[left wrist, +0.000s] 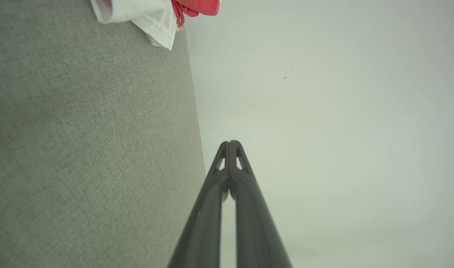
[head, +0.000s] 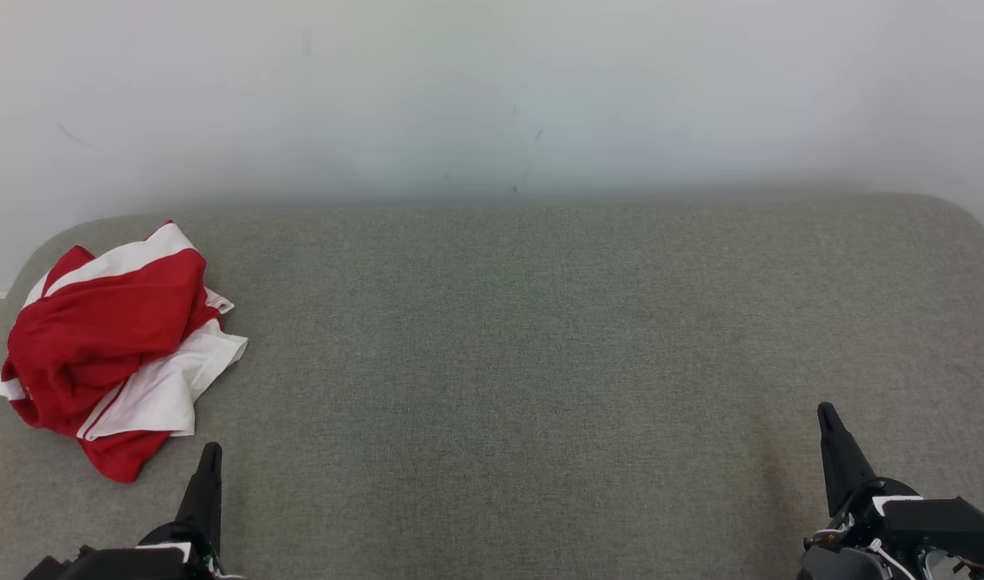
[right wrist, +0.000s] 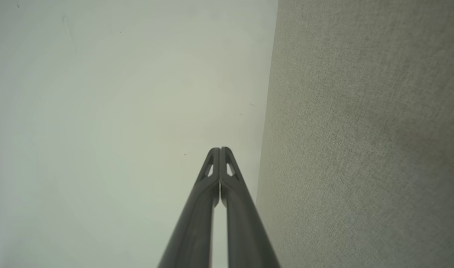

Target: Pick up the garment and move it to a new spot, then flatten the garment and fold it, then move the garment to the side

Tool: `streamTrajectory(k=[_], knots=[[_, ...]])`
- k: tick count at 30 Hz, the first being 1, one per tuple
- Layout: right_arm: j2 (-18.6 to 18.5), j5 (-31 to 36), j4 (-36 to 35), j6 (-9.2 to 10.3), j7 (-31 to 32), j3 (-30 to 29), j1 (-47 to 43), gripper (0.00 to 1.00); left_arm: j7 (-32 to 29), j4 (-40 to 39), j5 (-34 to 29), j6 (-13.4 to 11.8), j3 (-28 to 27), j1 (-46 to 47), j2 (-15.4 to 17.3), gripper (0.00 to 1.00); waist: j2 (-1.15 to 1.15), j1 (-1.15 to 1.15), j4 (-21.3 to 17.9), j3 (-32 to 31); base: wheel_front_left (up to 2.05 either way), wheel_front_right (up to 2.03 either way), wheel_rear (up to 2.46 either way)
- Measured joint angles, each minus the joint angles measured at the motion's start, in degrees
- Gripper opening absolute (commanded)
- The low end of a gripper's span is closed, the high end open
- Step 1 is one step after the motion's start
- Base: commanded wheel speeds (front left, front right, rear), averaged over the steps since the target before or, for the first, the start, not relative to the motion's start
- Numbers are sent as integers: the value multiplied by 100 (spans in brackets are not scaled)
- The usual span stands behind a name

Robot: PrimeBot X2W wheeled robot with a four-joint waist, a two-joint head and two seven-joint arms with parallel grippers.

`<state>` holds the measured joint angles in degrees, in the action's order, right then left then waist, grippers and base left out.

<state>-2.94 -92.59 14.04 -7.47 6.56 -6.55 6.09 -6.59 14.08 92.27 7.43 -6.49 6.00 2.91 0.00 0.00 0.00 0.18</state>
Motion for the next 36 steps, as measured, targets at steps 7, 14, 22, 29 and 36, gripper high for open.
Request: streamTrajectory(k=[7,14,22,29,36], knots=[[13,-7,116,9,-3,12,-92,100,1,104,0,-3,14,-82,-11,100,0,0,0,0,0,0,0],[33,27,263,33,-111,105,-300,100,108,230,-49,-4,70,-257,-41,100,0,0,2,4,0,0,0],[27,491,197,32,-338,260,-300,100,338,120,-608,-5,86,-257,-41,100,0,0,2,12,0,0,0],[26,1329,26,32,-515,285,-300,100,509,-115,-1526,-114,87,-258,-40,100,0,0,2,24,0,0,0],[26,2207,-123,32,-677,393,-304,100,662,-328,-2547,-241,189,-266,-37,100,0,0,9,38,0,0,0]])
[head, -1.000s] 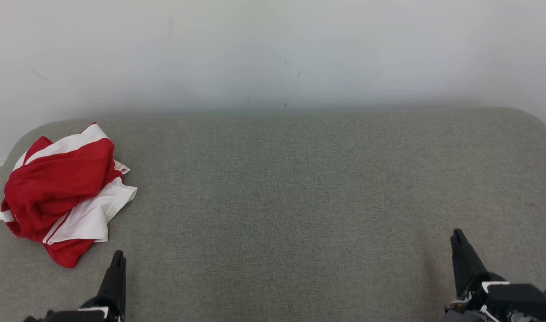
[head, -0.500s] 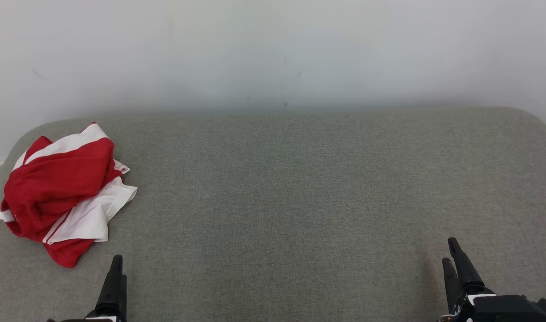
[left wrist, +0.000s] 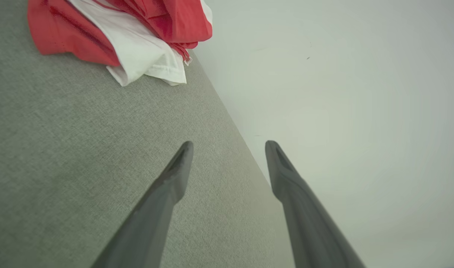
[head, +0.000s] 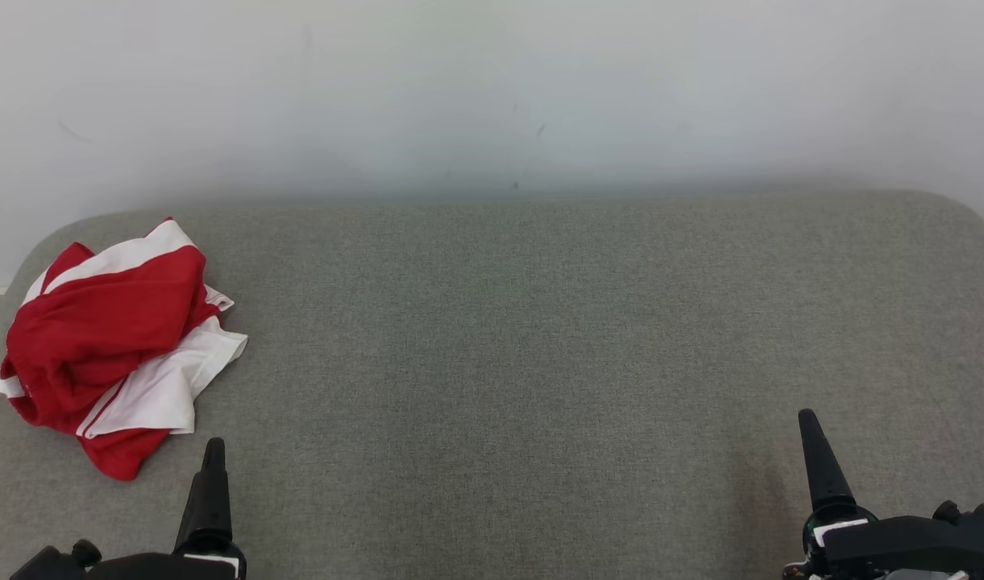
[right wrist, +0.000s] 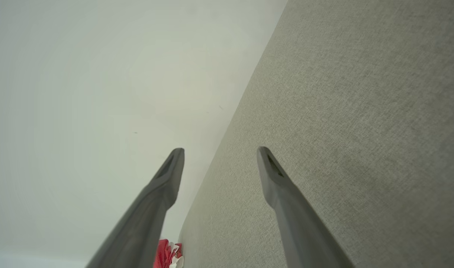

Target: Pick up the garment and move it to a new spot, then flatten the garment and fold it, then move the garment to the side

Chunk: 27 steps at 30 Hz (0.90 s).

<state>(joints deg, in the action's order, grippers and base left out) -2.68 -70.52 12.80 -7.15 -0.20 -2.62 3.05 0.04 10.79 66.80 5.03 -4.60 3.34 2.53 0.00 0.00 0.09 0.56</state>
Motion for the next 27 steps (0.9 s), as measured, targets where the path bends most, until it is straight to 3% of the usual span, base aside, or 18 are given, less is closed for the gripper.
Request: streamTrajectory(k=[15,27], knots=[[1,1716,-45,0,-293,219,-13,100,310,-174,-1778,-203,276,-96,142,100,0,0,19,-2,0,0,0],[1,2999,-21,-3,-485,402,-48,100,531,-194,-2713,-257,597,-113,321,100,0,0,37,-58,0,0,0]])
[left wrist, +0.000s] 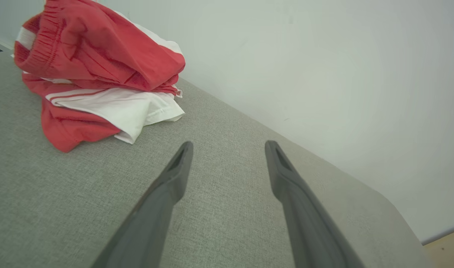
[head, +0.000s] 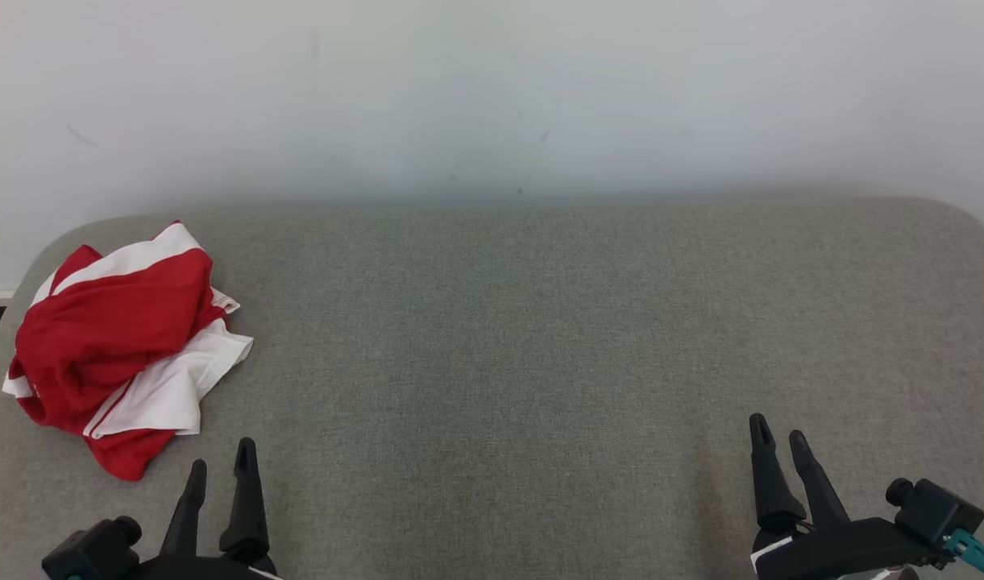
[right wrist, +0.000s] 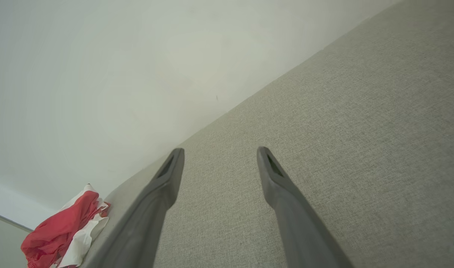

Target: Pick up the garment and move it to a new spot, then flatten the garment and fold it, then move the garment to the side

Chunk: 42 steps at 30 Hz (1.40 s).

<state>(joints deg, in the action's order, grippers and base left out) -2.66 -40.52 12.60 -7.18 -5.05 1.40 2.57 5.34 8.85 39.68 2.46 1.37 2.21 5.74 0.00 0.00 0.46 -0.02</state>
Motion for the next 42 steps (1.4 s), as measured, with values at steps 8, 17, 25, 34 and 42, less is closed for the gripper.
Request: streamTrajectory(k=[8,17,25,34,42], knots=[[-1,612,-203,-2,2,88,-32,100,146,-38,-511,-56,53,-79,64,100,0,0,1,-44,0,0,0],[-2,1201,-394,-2,1,108,-108,100,287,-80,-1000,-110,109,-83,147,100,0,0,19,-72,0,0,0],[-3,1658,-503,-3,-33,132,-158,100,366,-151,-1422,-193,148,-109,215,100,0,0,11,-95,0,0,0],[-4,2121,-595,-3,-104,163,-186,100,372,-287,-1855,-245,196,-143,309,100,0,0,21,-122,0,0,0],[-7,2474,-728,-13,-165,189,-238,100,427,-444,-2071,-240,241,-210,379,100,0,0,41,-139,0,0,0]])
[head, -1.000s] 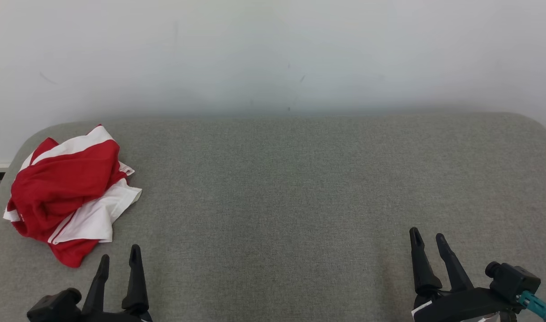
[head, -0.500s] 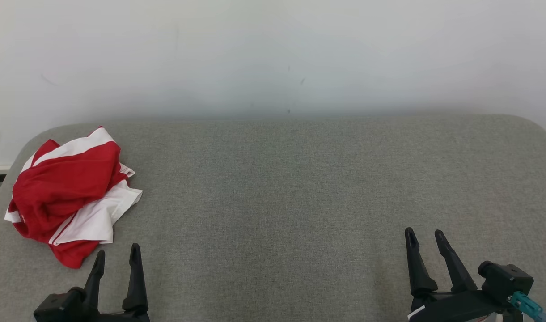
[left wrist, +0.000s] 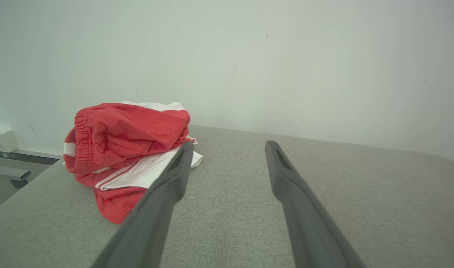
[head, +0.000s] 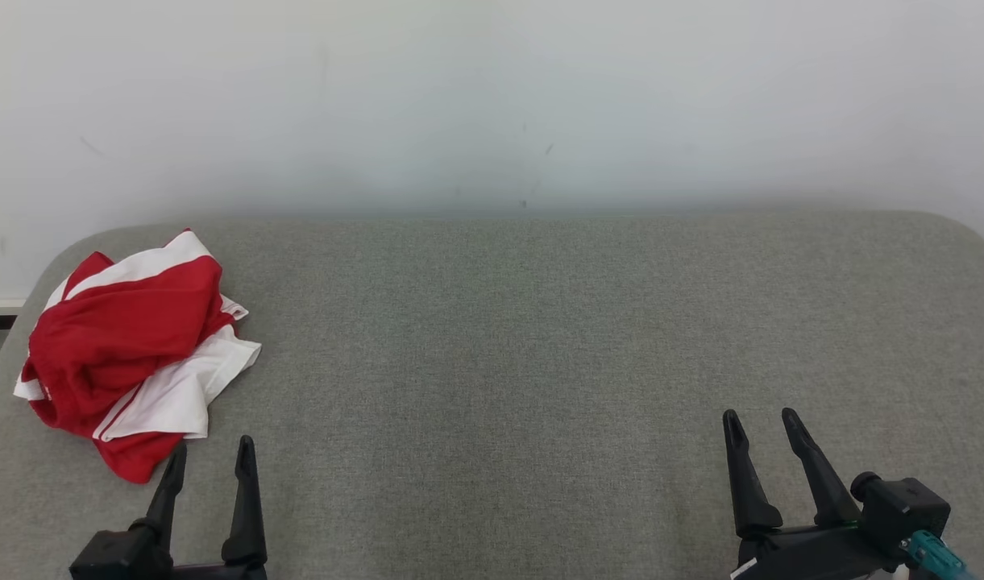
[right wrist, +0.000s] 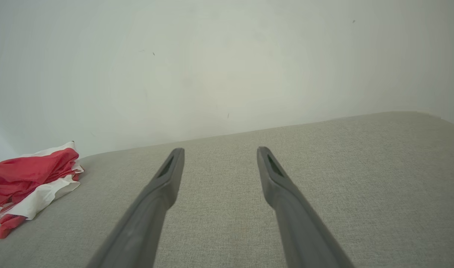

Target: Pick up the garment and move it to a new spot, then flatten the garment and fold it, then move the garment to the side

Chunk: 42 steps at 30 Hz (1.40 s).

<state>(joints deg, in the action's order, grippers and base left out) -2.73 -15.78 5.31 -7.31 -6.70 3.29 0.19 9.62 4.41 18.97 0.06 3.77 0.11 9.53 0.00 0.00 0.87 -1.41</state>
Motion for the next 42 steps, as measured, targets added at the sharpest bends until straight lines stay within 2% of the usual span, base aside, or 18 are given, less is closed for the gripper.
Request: streamTrajectory(k=[11,25,42], knots=[[-3,404,-101,-7,-98,-23,-63,100,86,-102,-365,-15,45,-89,79,100,0,0,36,-4,0,0,0],[-8,602,-226,-7,-166,-238,-137,100,137,-288,-775,-129,92,-133,137,100,0,0,92,-25,0,0,0],[-10,324,-282,-8,-90,-416,-179,100,36,-435,-923,-223,131,-198,214,100,0,0,122,-39,0,0,0]])
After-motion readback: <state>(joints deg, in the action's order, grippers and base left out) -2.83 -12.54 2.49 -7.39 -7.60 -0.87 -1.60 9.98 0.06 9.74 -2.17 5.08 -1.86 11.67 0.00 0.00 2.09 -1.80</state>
